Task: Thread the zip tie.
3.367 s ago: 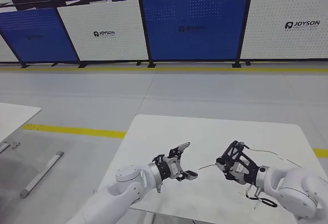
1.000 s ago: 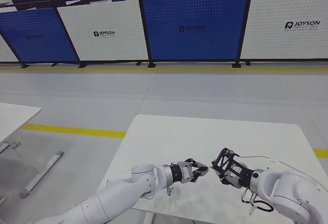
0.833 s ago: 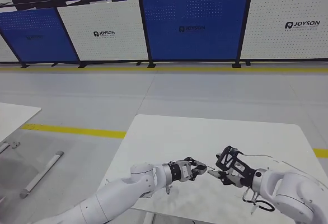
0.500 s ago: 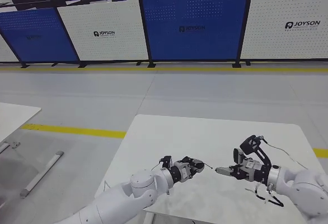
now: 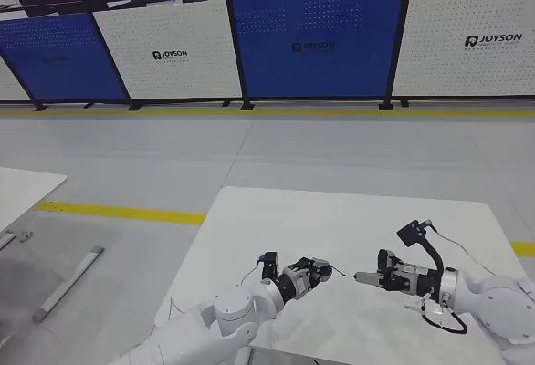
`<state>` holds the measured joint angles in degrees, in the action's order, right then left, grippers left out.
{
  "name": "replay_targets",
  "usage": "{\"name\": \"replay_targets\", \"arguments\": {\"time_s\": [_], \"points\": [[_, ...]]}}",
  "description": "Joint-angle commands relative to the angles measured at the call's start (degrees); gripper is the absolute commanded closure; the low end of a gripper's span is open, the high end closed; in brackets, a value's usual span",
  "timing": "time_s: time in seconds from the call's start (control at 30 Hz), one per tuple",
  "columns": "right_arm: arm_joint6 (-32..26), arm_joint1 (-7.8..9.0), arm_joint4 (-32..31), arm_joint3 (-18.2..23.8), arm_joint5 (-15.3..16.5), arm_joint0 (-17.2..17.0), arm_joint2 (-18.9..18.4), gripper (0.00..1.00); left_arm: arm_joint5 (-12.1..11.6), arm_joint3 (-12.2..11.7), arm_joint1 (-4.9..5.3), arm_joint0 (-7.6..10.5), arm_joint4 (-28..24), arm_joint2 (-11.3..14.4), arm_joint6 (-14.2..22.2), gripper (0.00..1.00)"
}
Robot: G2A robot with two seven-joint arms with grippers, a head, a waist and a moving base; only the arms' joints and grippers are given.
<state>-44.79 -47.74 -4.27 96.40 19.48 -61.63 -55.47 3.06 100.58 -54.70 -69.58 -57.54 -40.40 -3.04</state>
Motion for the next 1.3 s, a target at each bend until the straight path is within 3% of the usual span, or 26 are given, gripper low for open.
{"name": "replay_targets", "arguments": {"time_s": [0.0,0.07,0.17,0.4,0.57,0.9,1.0,1.13,1.27], "points": [[0.0,0.0,0.01,0.0,0.0,0.0,0.0,0.0,-0.99,-0.05,-0.05,-0.18,1.69,-0.04,-0.08,1.0],[1.05,-0.3,5.66,-1.0,0.0,-0.68,-0.38,0.0,-3.82,0.06,-0.17,-1.05,5.58,-0.16,-2.1,1.0],[-2.26,-0.81,13.9,-3.72,0.0,-0.26,-0.52,0.0,-6.48,0.64,-0.48,-2.18,10.35,0.0,-5.13,1.0],[-6.29,-3.06,21.1,-9.53,0.0,1.58,1.73,0.0,-9.75,1.26,-1.63,-3.54,18.66,0.81,-10.78,1.0],[-7.15,-4.83,24.21,-13.66,0.0,3.26,3.86,0.0,-10.83,0.62,-2.75,-3.63,24.02,1.67,-14.88,1.0],[-7.15,-4.83,24.21,-13.66,0.0,3.26,3.86,0.0,-10.83,0.62,-2.75,-3.63,24.02,1.67,-14.88,1.0],[-6.79,-5.25,27.18,-14.87,-0.28,2.91,3.94,0.0,-10.23,0.99,-3.05,-3.86,22.87,1.19,-13.28,1.0],[-10.29,-6.98,32.91,-18.71,0.0,5.2,6.11,0.0,-9.78,1.9,-3.72,-4.07,23.61,1.24,-13.66,1.0],[-9.7,-8.69,33.7,-22.34,0.0,7.28,7.98,0.0,-9.79,1.64,-4.48,-3.8,24.67,1.45,-15.65,1.0]]}}
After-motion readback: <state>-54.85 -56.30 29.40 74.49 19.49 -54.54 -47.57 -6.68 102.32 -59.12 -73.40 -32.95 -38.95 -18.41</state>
